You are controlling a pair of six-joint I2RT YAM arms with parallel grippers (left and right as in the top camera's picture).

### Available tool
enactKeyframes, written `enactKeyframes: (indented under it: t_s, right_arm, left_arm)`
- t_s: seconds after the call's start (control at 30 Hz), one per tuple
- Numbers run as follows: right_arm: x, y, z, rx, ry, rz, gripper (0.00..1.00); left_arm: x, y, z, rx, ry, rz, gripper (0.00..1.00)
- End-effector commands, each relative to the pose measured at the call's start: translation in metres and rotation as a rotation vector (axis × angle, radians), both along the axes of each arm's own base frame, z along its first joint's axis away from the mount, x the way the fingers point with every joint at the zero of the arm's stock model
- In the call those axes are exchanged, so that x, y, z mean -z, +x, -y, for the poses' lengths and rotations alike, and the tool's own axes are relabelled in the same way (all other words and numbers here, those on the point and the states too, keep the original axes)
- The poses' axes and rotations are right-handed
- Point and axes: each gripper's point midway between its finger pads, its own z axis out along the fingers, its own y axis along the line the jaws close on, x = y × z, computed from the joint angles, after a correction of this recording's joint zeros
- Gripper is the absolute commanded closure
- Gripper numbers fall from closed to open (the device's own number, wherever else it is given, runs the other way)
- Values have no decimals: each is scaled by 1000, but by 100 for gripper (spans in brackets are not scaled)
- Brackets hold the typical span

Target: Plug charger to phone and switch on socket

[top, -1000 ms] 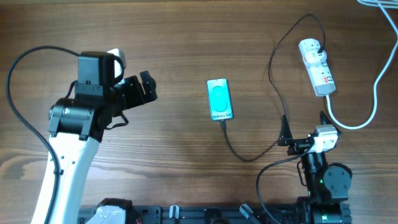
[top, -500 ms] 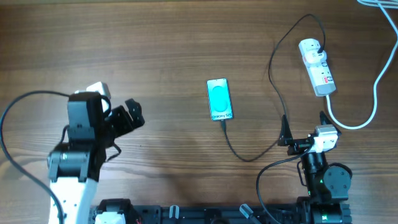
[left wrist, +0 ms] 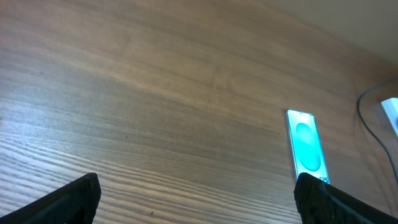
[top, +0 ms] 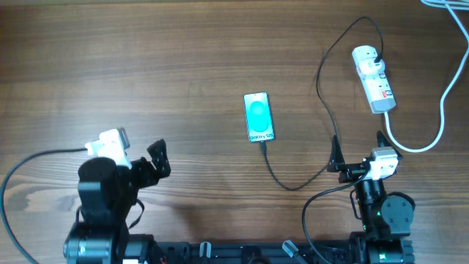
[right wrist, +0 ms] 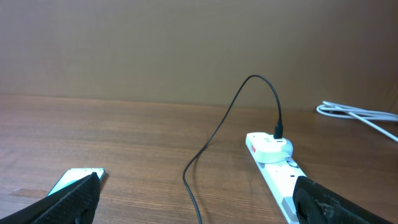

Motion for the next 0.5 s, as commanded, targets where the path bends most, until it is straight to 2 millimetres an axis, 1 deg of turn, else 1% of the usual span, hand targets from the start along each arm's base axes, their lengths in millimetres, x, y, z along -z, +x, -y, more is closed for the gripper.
enactKeyframes:
  t_s: [0.0,0.17,0.3,0.47]
  right_arm:
    - [-3,0,3,15,11,12,0]
    - [-3,0,3,15,11,12,0]
    - [-3,0,3,15,11,12,0]
    - [-3,0,3,15,11,12,0]
  left_arm:
    - [-8,-9,-2,6,29,85,0]
    - [-24,-22,-2,4,29,207,0]
    - [-34,-29,-2,3,29,274,0]
    - [-36,-31,-2,4,32,292,0]
